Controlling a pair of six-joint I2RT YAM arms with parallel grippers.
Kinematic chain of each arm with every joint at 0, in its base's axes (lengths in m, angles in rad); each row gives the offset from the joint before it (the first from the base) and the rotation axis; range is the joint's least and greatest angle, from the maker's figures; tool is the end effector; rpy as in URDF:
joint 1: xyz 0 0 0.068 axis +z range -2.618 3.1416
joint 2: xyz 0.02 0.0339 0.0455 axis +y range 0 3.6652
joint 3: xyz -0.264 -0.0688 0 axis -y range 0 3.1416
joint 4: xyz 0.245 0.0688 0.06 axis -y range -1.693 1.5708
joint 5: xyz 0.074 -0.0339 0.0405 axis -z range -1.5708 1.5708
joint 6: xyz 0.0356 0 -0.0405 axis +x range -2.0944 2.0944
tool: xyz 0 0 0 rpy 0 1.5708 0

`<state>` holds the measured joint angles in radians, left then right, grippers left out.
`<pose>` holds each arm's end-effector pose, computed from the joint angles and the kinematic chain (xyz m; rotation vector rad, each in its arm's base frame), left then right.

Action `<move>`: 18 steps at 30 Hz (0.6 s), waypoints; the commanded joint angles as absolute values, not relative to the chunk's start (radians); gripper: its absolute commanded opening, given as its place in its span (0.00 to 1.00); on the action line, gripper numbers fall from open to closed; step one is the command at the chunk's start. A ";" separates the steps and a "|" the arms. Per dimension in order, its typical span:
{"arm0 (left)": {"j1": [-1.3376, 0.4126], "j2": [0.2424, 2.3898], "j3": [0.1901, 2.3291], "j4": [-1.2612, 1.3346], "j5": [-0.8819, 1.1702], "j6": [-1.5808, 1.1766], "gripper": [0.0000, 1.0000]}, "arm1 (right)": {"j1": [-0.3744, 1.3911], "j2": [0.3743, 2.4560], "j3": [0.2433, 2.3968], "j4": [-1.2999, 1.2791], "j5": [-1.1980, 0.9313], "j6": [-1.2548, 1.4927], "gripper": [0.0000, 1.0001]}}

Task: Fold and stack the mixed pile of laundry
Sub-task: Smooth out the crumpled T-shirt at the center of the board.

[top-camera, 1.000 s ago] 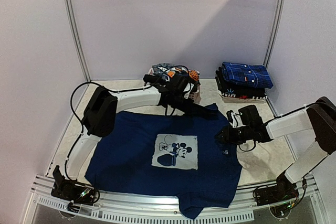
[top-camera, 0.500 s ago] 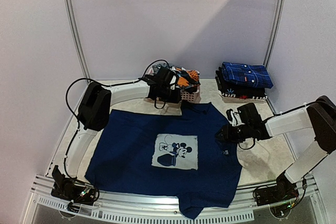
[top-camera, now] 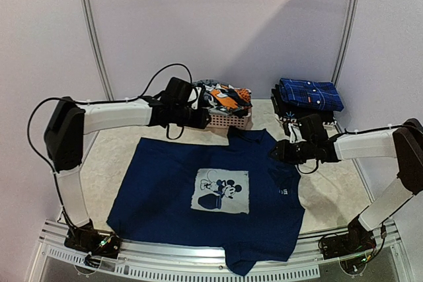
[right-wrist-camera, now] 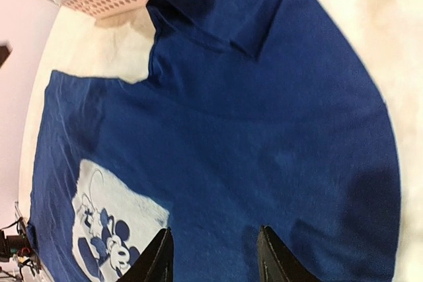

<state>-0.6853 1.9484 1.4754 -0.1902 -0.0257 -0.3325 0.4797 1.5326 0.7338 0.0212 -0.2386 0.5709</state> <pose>0.3483 -0.2835 0.2332 0.3870 2.2529 -0.5176 0.2633 0.1465 0.1674 -0.0112 2.4626 0.7716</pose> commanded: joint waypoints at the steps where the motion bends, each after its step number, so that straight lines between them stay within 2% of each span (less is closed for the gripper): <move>1: -0.690 1.801 1.254 -0.078 -0.089 -0.272 0.42 | 0.488 1.534 0.805 -0.027 -0.177 0.564 0.44; 7: -0.722 1.686 1.014 0.057 -0.100 -0.224 0.42 | 0.488 1.602 0.903 -0.044 -0.145 0.582 0.44; 18: -0.784 1.638 0.780 0.273 -0.100 -0.173 0.42 | 0.488 1.768 1.046 -0.089 -0.128 0.627 0.45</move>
